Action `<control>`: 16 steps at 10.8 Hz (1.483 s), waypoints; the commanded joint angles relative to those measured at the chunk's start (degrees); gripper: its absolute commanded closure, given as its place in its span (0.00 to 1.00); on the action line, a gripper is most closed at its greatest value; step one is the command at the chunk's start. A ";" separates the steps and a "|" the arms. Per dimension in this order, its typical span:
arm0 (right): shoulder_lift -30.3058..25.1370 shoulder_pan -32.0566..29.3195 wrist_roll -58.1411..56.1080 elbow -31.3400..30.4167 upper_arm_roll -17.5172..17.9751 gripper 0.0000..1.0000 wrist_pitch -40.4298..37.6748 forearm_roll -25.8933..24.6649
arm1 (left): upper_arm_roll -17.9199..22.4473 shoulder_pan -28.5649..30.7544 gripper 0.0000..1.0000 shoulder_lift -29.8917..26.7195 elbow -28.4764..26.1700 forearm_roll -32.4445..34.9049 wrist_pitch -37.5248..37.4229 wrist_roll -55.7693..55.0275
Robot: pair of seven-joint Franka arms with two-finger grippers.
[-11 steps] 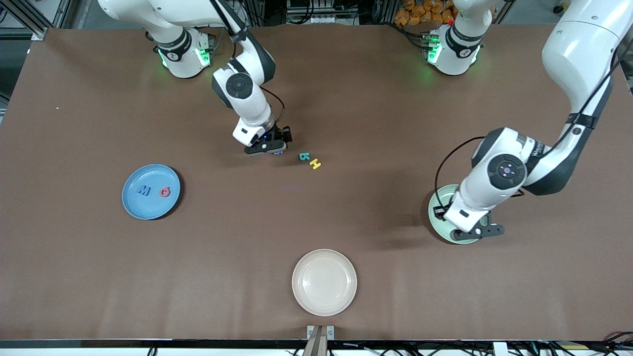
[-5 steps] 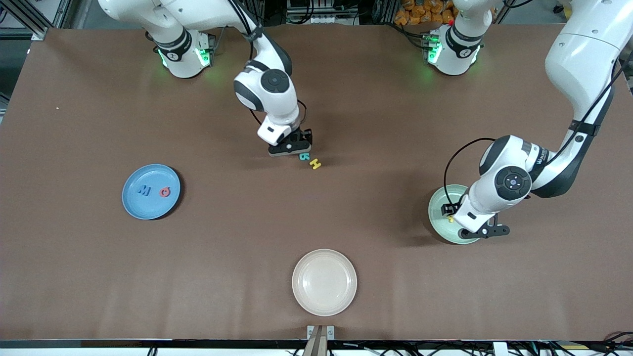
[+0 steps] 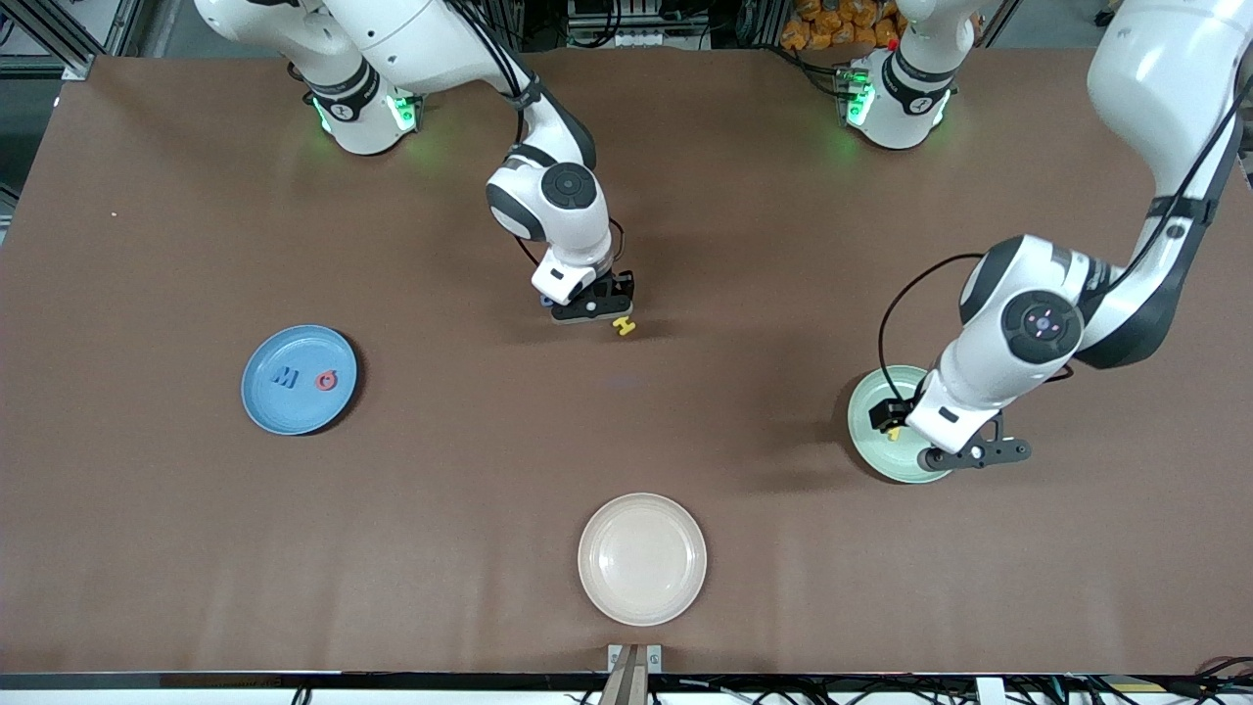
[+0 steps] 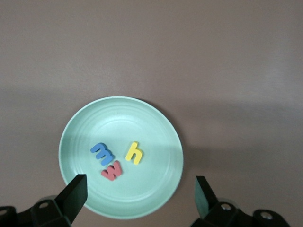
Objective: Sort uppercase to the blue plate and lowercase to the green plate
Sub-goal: 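Place the yellow h on the green plate while the right gripper grasps the teal B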
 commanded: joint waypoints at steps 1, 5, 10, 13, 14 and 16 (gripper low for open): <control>0.95 0.28 1.89 1.12 -0.06 0.35 -0.06 -1.78 | 0.42 -0.20 0.00 -4.16 -0.45 -5.89 -2.97 4.43; 1.13 0.28 1.89 1.38 -0.06 0.46 -0.06 -1.78 | -0.02 -0.99 0.00 -5.31 -0.62 -10.90 -6.40 5.32; 1.13 0.19 1.81 1.29 -0.06 0.68 -0.15 -1.87 | -2.82 -3.01 0.00 -4.88 -1.06 -13.03 -8.60 5.32; 0.08 -0.42 0.76 1.21 -0.06 0.69 -1.03 -1.87 | -4.76 -4.42 0.00 -4.79 -1.15 -13.90 -8.52 4.09; -1.06 -0.86 -0.29 1.20 -0.06 0.69 -2.68 -1.87 | -4.77 -4.68 0.00 -4.79 -1.15 -14.95 -8.60 3.91; -4.30 -3.22 -8.17 1.38 -0.15 0.69 -8.74 -1.69 | -4.77 -4.94 0.00 -4.70 -1.24 -15.14 -8.60 3.83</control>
